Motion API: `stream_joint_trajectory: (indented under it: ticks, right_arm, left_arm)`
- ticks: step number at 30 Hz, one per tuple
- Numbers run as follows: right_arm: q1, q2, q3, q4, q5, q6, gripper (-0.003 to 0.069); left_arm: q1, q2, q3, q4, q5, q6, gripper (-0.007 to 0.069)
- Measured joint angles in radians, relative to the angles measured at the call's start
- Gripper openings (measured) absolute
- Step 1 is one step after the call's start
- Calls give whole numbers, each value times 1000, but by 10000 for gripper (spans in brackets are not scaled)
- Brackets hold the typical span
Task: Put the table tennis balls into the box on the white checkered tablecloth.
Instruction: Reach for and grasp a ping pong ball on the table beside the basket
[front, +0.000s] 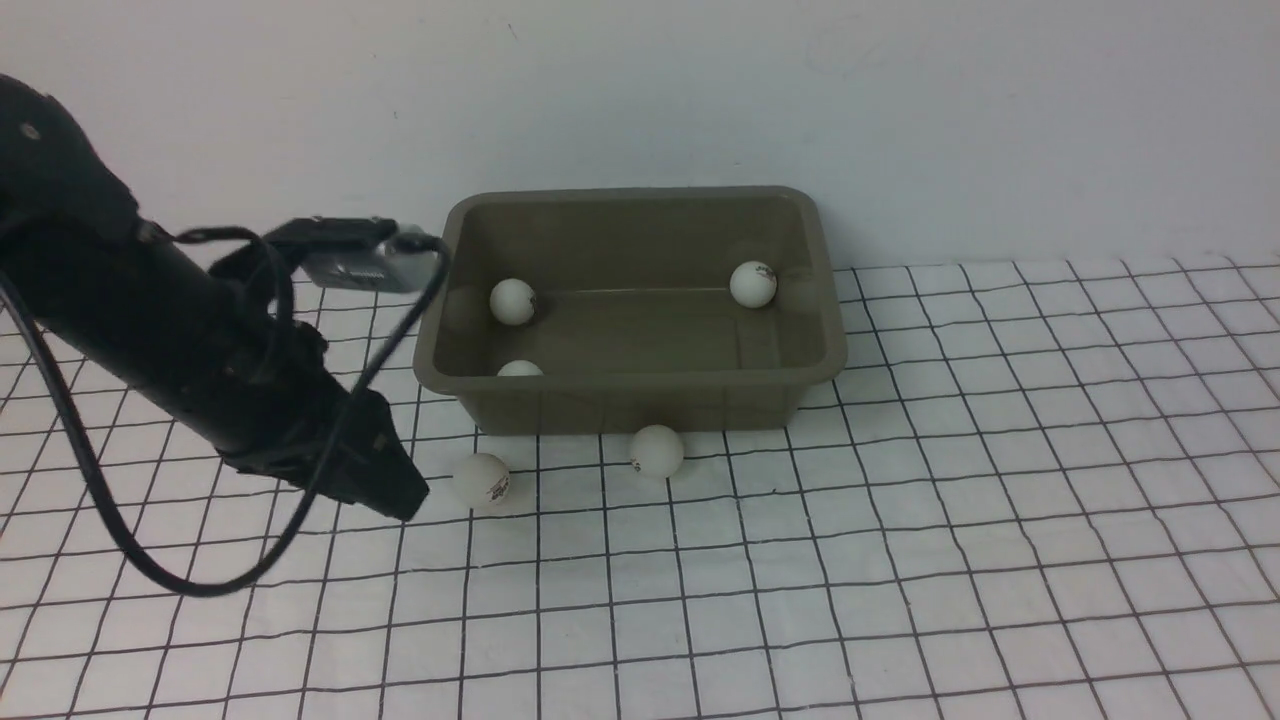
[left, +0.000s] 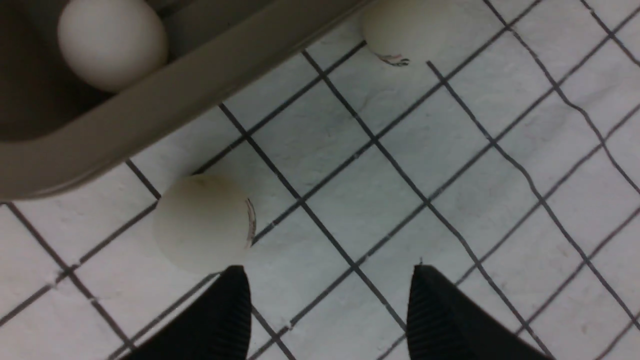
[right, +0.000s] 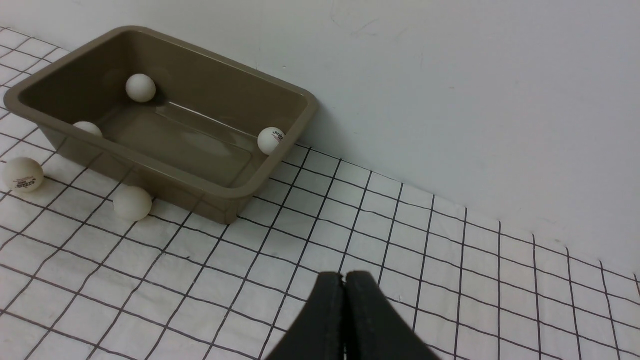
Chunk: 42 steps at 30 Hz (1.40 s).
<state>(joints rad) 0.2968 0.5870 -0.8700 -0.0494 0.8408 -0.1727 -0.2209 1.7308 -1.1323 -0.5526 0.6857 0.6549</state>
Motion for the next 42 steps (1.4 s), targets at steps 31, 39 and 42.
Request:
stream_joint_trajectory:
  ticks: [31, 39, 42]
  right_arm:
    - [0, 0, 0, 0, -14, 0, -16]
    - [0, 0, 0, 0, -19, 0, -16]
    - [0, 0, 0, 0, -23, 0, -16]
  left_arm:
    - [0, 206, 0, -29, -256, 6, 352]
    - [0, 198, 0, -33, -225, 6, 352]
    - [0, 173, 0, -31, -148, 6, 352]
